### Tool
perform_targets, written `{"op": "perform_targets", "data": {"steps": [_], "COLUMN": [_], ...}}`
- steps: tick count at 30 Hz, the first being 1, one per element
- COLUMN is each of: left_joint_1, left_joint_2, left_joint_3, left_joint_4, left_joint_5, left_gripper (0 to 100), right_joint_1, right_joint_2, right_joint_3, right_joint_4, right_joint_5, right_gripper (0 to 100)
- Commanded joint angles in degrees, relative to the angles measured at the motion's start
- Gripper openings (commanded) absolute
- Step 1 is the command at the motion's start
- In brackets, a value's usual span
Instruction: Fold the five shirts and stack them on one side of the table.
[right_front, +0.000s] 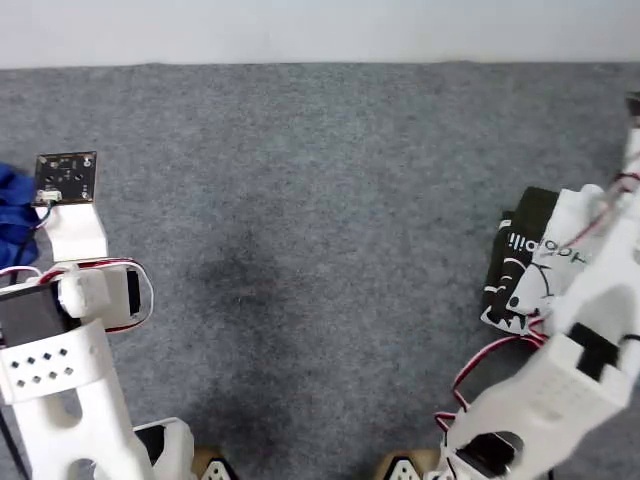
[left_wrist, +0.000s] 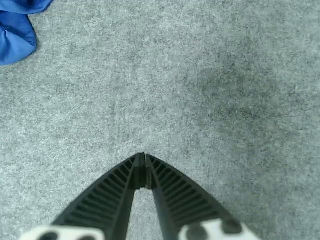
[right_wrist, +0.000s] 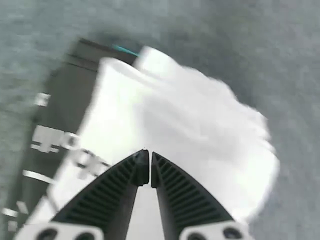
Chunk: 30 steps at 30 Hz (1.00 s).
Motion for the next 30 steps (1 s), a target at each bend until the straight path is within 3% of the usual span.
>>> {"op": "perform_targets", "data": {"steps": [1,7,24,30], "left_joint_1": [0.0,0.0,-0.1,-0.4], "left_joint_2": [-1.1,-1.1,-1.2,-1.2], "left_joint_3": [-0.1,-0.1,-0.2,-0.4], "left_joint_4": [1.0,1.0,1.1,1.1], "left_joint_5": [-0.7,-0.6,-0.6,-0.6], "left_gripper": [0,0,0,0], "right_joint_1": [5.0,6.4,-7.6,-8.4], "right_joint_2": [-0.8,7.0,-12.6,-18.7], "right_joint_3": [-3.7,-4.5,-10.0,-1.0], "right_joint_4": [-3.1,-6.2,28.7,29.8], "right_joint_5": [0.4,0.2,-0.1,-7.5], "right_gripper": [0.9,0.9,0.9,0.9]}}
